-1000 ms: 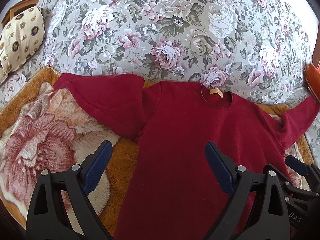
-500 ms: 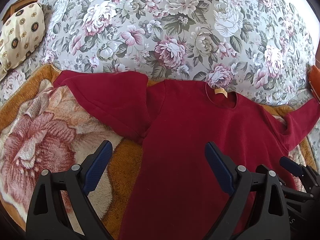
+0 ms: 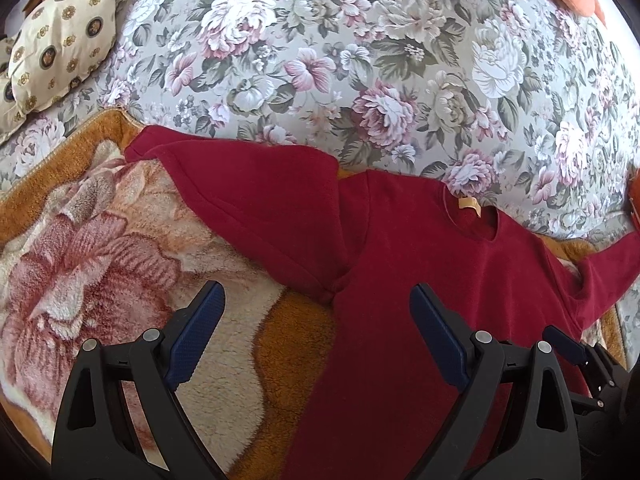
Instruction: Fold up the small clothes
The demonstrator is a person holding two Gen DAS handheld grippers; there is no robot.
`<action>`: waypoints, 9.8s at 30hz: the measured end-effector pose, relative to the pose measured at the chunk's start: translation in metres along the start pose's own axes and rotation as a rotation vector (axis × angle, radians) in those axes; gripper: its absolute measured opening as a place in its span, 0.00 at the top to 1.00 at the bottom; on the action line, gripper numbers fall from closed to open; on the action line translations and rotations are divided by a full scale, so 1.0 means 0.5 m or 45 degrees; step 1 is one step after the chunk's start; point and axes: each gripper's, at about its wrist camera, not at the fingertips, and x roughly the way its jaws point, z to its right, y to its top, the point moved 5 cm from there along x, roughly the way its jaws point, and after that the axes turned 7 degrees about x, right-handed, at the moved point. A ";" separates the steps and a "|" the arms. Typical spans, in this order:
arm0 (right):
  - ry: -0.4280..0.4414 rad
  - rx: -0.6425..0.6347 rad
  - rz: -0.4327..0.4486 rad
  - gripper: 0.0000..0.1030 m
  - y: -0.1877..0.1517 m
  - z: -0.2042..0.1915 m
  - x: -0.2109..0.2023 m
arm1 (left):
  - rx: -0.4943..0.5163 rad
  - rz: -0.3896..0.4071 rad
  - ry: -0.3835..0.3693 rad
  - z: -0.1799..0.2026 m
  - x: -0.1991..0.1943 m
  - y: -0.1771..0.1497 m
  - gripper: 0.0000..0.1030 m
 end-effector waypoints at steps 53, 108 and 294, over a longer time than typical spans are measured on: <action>0.361 -0.110 -0.031 0.54 0.057 -0.203 0.079 | -0.594 0.068 -0.028 -0.642 0.093 0.247 0.91; -0.012 0.106 -0.078 0.50 0.093 0.169 0.002 | -0.499 -0.034 0.074 -0.396 0.021 0.084 0.23; -0.211 0.925 0.316 0.70 0.150 0.844 -0.166 | 0.026 -0.222 -0.372 0.141 0.081 0.009 0.30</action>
